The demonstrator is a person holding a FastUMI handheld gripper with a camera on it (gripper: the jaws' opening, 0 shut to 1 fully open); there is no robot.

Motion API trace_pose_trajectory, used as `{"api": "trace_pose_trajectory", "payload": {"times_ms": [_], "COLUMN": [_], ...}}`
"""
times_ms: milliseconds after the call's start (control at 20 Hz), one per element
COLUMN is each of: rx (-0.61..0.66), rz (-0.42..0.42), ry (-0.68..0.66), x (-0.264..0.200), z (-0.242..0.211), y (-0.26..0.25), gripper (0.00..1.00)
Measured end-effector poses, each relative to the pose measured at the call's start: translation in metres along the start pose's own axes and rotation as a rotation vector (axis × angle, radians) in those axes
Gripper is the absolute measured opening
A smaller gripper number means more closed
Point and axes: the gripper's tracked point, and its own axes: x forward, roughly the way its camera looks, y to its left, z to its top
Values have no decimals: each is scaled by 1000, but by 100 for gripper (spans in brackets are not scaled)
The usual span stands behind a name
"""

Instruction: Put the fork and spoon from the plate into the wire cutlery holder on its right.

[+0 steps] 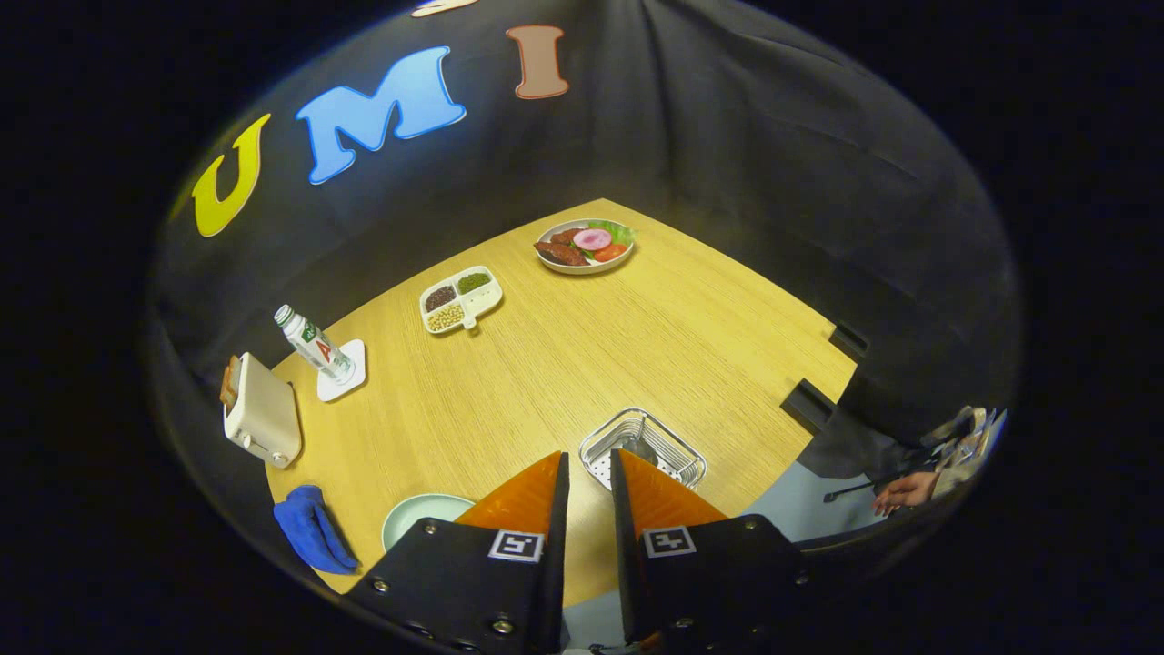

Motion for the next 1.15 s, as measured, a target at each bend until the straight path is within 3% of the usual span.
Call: {"api": "trace_pose_trajectory", "payload": {"times_ms": [300,700,850,1150], "rx": [-144,-280,-339,-443], "rz": [52,235,291,378], "ry": [-150,-477,-551,-579], "x": [-16,-85,-109,-135], "z": [41,106,109,88], "y": [20,87,110,149], "gripper": [26,26,26,25]}}
